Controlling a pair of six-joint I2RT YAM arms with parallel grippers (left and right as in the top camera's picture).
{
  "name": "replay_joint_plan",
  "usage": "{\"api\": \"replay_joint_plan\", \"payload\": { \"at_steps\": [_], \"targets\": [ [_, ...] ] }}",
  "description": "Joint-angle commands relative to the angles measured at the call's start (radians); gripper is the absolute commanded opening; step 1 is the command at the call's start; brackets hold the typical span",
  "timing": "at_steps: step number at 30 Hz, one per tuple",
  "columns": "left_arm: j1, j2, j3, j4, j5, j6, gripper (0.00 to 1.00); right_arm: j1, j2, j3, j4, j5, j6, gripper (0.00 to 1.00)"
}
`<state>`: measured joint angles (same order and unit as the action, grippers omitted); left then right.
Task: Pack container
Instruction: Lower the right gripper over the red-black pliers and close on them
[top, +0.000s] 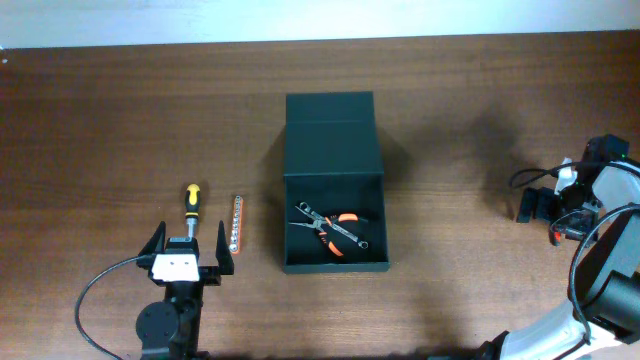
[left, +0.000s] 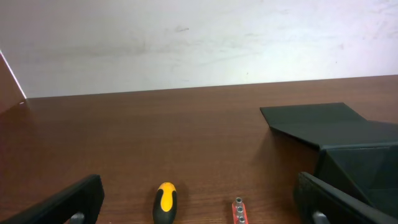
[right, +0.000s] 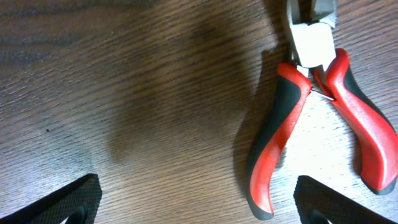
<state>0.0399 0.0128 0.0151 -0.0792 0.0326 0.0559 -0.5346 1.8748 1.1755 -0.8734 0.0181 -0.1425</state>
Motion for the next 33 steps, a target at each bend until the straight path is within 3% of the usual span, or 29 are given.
{"api": "replay_joint_plan", "payload": {
  "at_steps": [1, 33],
  "targets": [
    [0.004, -0.007, -0.006, -0.002, -0.003, -0.003, 0.99, 0.004, 0.015, -0.011, 0.001, 0.021, -0.006, 0.99],
    [0.004, -0.007, -0.006, -0.002, -0.003, -0.003, 0.99, 0.004, 0.034, -0.011, 0.071, 0.040, 0.002, 0.99]
  ]
}}
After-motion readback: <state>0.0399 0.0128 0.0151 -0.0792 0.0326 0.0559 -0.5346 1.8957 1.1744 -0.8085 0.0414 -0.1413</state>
